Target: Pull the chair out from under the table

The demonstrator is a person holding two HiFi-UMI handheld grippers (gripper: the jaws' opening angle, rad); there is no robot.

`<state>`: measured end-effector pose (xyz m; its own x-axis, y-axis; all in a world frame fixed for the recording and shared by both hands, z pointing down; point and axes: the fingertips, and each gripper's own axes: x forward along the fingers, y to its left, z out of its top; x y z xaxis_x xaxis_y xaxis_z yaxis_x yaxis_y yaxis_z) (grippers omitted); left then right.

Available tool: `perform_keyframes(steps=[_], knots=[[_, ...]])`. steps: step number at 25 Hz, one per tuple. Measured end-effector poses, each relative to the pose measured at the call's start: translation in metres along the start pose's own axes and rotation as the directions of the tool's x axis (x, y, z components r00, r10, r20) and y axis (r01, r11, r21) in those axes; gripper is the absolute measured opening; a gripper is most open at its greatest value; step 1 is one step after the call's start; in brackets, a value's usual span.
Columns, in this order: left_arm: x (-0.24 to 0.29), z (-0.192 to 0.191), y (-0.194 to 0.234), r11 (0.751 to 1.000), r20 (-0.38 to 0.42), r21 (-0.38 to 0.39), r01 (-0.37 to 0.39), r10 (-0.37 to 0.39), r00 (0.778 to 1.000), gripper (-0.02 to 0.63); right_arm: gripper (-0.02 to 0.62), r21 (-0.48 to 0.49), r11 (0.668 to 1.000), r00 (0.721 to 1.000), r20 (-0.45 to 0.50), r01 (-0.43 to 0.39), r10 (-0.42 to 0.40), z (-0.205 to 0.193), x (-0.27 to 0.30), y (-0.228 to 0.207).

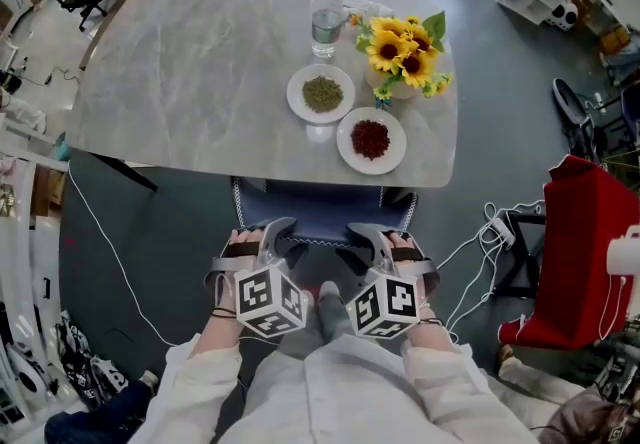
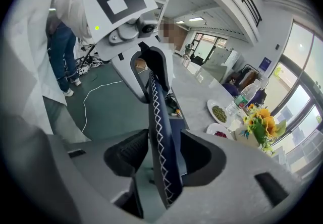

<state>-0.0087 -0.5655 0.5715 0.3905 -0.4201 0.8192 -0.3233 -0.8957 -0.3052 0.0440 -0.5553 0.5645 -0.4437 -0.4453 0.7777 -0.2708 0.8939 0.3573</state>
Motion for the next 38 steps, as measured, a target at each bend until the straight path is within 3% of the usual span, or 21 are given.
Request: perform_keyframes(steps=[8,26,38], knots=[[0.003,-0.002,0.0,0.999,-0.026,0.039,-0.012,0.013,1.0,0.183,0.158,-0.06,0.998,0.997,-0.069,-0.034,0.03,-0.013,0.018,0.008],[0.009,-0.006,0.002,0.99,-0.085,0.125,-0.07,0.081,0.993,0.181,0.143,-0.078,0.997,0.997,-0.077,0.018,-0.024,-0.02,0.027,0.004],[0.004,-0.01,-0.004,0.989,-0.105,0.138,-0.045,0.06,0.993,0.153,0.107,-0.075,0.997,0.997,-0.079,0.001,-0.007,-0.018,0.025,0.012]])
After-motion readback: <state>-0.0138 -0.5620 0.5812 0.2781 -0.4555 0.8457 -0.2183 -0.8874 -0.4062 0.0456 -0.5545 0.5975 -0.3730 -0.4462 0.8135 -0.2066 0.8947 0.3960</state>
